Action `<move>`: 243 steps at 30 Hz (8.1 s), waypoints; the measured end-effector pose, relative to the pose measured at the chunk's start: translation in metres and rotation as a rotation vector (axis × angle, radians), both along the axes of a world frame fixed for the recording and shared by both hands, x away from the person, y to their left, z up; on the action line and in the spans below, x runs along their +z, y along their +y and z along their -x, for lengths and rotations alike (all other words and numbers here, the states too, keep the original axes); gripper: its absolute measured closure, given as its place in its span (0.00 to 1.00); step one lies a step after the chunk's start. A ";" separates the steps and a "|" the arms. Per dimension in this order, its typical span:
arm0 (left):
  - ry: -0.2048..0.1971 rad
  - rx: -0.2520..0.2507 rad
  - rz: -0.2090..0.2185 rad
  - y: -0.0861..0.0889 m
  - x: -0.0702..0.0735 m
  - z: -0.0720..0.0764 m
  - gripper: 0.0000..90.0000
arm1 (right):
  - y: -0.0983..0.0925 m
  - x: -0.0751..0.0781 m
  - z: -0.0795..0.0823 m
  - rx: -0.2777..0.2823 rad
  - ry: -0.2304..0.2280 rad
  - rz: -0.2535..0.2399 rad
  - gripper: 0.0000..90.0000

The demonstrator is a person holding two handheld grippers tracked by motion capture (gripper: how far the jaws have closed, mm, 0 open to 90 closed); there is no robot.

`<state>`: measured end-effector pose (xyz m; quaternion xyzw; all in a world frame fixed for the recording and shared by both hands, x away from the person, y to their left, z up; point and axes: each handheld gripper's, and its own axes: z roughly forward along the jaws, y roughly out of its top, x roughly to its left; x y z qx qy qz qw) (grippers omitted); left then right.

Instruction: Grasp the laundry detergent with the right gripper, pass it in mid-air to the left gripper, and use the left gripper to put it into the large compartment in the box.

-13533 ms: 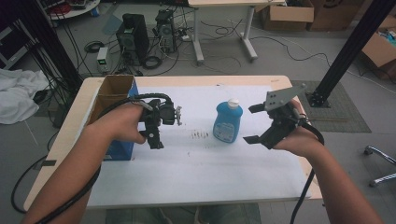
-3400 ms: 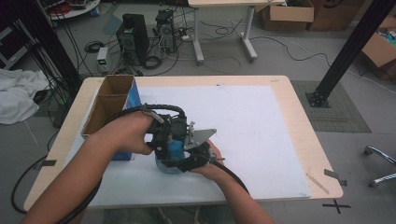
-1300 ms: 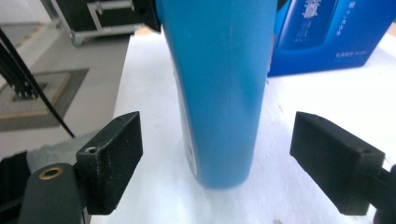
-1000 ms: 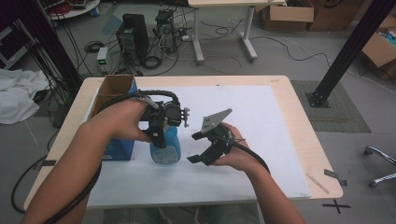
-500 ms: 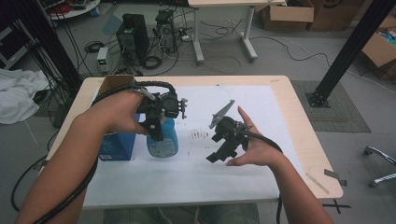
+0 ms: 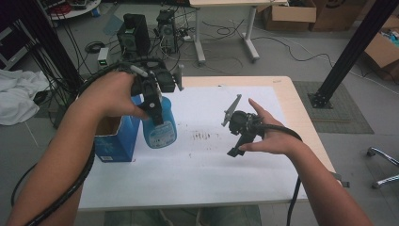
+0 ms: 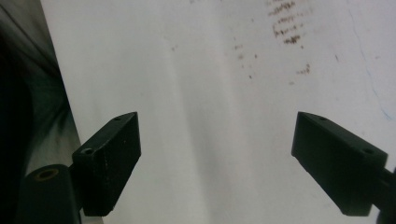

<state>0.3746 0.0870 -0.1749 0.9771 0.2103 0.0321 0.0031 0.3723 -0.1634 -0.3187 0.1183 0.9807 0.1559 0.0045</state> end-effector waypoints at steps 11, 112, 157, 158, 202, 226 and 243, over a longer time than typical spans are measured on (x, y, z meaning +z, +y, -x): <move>0.008 0.383 0.001 0.023 0.045 -0.028 0.43 | -0.009 0.008 -0.001 0.050 -0.019 0.117 0.17; 0.103 1.156 0.039 0.171 -0.113 -0.063 0.42 | -0.009 0.010 0.005 0.139 0.010 0.138 0.18; 0.035 1.111 0.038 0.162 -0.070 -0.056 0.24 | -0.010 0.012 0.005 0.145 0.018 0.121 0.17; 0.034 1.107 0.036 0.161 -0.069 -0.056 0.24 | -0.010 0.012 0.005 0.145 0.019 0.121 0.17; -0.046 0.912 0.037 0.121 0.016 -0.049 0.04 | -0.014 0.013 0.005 0.120 0.029 0.114 0.17; -0.097 0.408 0.138 0.041 0.031 -0.037 0.00 | -0.025 0.018 0.003 0.105 0.029 0.119 0.17; 0.039 -0.060 0.046 0.003 -0.026 -0.006 0.00 | -0.027 0.031 -0.002 0.084 0.014 0.166 0.17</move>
